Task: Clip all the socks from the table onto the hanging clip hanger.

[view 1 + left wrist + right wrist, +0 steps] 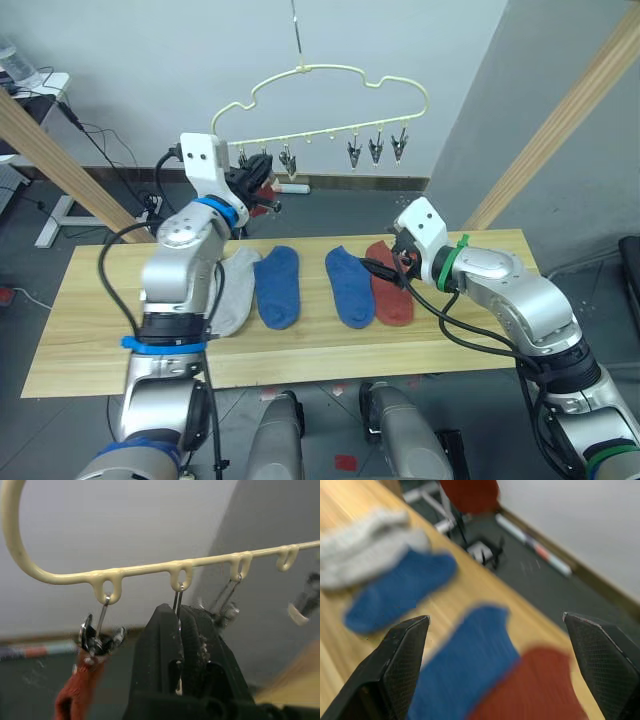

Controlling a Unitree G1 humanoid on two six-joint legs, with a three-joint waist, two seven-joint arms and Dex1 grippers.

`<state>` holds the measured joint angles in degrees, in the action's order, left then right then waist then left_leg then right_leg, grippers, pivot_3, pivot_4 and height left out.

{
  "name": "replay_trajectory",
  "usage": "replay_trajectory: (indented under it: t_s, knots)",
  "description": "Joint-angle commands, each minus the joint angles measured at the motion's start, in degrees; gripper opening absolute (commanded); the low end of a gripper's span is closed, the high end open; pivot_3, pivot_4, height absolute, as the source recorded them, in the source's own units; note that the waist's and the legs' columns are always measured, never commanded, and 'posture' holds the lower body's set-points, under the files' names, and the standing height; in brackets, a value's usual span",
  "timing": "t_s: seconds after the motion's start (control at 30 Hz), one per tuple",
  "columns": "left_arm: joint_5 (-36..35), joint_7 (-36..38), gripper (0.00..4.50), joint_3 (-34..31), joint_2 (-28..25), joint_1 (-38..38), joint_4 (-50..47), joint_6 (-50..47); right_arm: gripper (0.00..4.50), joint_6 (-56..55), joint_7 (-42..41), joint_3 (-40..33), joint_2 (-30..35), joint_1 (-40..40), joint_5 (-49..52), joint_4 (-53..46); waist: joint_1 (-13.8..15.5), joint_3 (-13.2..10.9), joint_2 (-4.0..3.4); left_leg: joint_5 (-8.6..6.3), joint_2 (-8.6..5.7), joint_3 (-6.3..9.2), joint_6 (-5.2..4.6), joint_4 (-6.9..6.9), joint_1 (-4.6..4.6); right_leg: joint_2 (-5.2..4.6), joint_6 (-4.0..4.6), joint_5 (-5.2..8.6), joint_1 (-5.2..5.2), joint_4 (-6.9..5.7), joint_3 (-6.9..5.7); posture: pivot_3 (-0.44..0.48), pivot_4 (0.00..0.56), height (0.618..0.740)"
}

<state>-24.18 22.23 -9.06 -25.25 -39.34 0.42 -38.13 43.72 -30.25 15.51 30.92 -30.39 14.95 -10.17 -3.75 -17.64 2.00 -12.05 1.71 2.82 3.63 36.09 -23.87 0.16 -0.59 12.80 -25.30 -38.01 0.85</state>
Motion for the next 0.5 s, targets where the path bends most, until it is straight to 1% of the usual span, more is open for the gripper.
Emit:
replay_trajectory:
  t_s: [0.03, 0.1, 0.17, 0.23, 0.3, 0.37, 0.4, 0.5]
  knots:
    - [-8.13, 2.84, 0.03, -3.22, -4.49, -1.18, -1.83, -18.24, 4.50, -8.26, -3.80, 3.23, 1.34, -0.66, -5.58, 9.61, -0.40, 0.00, 0.00, 0.00, 0.01, -0.03, 0.00, 0.00, 0.03, 0.03, 0.00, 0.00, 0.00, -0.03, 0.02, -0.054, 0.307, 0.740]
    - [-11.61, 1.42, 0.03, -6.60, -4.00, -2.94, -0.80, -23.37, 4.50, -11.97, -4.91, 4.62, 0.81, -1.77, -8.23, 14.85, -0.74, 0.00, 0.00, 0.00, 0.02, -0.04, -0.01, 0.01, 0.06, 0.06, 0.00, 0.00, 0.01, -0.04, 0.04, -0.054, 0.307, 0.740]
    - [-14.25, 1.36, 0.03, -8.43, -4.01, -3.94, -0.14, -28.32, 4.50, -14.73, -5.64, 5.00, -0.35, -2.81, -9.90, 18.62, -1.05, 0.00, 0.00, 0.00, 0.02, -0.04, -0.01, 0.01, 0.04, 0.06, 0.00, 0.00, 0.00, -0.03, 0.04, -0.050, 0.309, 0.740]
    - [-18.12, 0.10, 0.03, -12.34, -3.02, -5.88, 2.05, -36.54, 4.50, -17.83, -5.90, 5.47, -3.37, -5.35, -11.43, 26.53, -1.26, -0.01, 0.02, 0.00, 0.03, -0.08, 0.00, 0.00, 0.04, 0.06, 0.00, 0.00, 0.00, -0.03, 0.09, -0.052, 0.311, 0.740]
    - [-20.52, -1.58, 0.03, -15.80, -1.66, -7.65, 3.58, -41.67, 4.50, -21.19, -6.10, 6.00, -5.91, -7.64, -13.12, 33.38, -1.28, -0.01, 0.01, 0.01, 0.05, -0.09, 0.00, 0.01, 0.06, 0.08, 0.00, 0.00, -0.01, -0.04, 0.10, -0.051, 0.314, 0.740]
    - [-20.41, -3.03, 0.03, -16.74, -0.84, -8.28, 3.32, -41.40, 4.50, -23.93, -6.77, 6.31, -7.84, -9.37, -14.58, 38.89, -1.15, -0.01, 0.01, 0.00, 0.06, -0.07, 0.00, 0.00, 0.08, 0.09, 0.00, 0.00, 0.00, -0.04, 0.07, -0.050, 0.315, 0.740]
    - [-20.92, -4.47, 0.03, -18.57, 0.36, -9.08, 3.82, -42.14, 4.50, -25.43, -6.74, 6.29, -8.60, -10.20, -15.46, 41.88, -1.01, -0.01, 0.01, 0.00, 0.06, -0.07, 0.00, -0.01, 0.07, 0.09, 0.00, 0.00, 0.00, -0.04, 0.07, -0.050, 0.315, 0.740]
    - [-21.88, -5.04, 0.03, -18.85, 0.91, -9.27, 2.87, -43.92, 4.50, -29.51, -7.42, 6.50, -10.16, -12.38, -17.89, 49.78, -0.77, -0.01, 0.02, 0.01, 0.02, -0.09, 0.01, -0.01, 0.01, 0.01, 0.00, 0.00, 0.00, 0.02, 0.09, -0.048, 0.319, 0.740]
